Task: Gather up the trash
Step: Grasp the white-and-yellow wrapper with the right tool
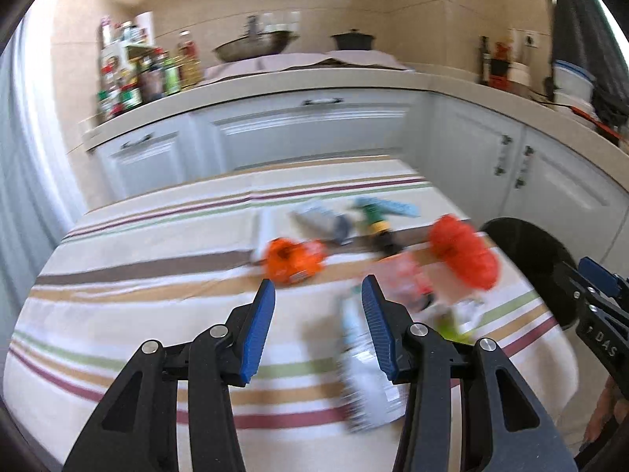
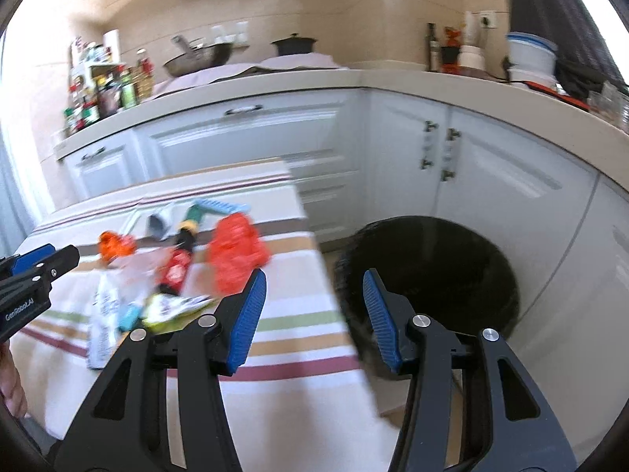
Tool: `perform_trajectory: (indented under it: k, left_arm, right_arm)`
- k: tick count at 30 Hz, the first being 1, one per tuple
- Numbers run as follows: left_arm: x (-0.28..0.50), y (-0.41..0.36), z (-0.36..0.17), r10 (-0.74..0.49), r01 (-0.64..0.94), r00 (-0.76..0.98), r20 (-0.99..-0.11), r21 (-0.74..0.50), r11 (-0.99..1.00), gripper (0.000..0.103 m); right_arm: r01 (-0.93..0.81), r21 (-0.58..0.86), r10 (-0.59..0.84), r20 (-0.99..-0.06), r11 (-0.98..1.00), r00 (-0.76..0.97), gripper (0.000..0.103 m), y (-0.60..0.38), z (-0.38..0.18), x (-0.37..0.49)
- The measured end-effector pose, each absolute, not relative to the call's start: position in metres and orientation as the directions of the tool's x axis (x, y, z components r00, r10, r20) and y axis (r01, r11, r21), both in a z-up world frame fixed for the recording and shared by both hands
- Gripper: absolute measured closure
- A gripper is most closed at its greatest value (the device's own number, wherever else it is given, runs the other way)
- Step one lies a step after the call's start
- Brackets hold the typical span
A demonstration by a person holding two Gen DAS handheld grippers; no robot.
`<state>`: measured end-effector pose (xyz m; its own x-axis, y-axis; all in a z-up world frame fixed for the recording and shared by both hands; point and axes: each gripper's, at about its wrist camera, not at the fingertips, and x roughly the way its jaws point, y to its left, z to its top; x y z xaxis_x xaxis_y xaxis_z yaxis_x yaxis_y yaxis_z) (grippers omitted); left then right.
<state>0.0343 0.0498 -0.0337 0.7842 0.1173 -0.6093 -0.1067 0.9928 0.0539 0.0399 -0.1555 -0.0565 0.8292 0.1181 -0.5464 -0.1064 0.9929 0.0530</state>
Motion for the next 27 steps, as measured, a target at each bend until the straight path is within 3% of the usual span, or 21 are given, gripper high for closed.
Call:
perform_trajectory:
  k: [9,12,22,27]
  left_arm:
    - [0.017,0.099,-0.044,0.197,-0.207,0.763,-0.616,0.057,0.977,0.057]
    - [0.015,0.109,-0.048,0.211,-0.225,0.755,-0.621,0.056,0.973,0.055]
    - [0.015,0.122,-0.058,0.198,-0.234,0.739,-0.644,0.031,0.972,0.046]
    - [0.017,0.118,-0.061,0.184,-0.219,0.737,-0.650,0.028,0.975,0.044]
  right_arm:
    - [-0.221,0.057,0.213,-0.573,0.974,0.791,0.053,-0.097,-0.061,0.033]
    - [-0.250,0.044,0.228,-0.586,0.967,0.778,0.047,-0.080,-0.066,0.036]
    - [-0.231,0.035,0.195,-0.667,0.972,0.719,0.046,-0.065,-0.088,0.059]
    - [-0.232,0.028,0.190,-0.674,0.972,0.714,0.061,-0.067,-0.092,0.061]
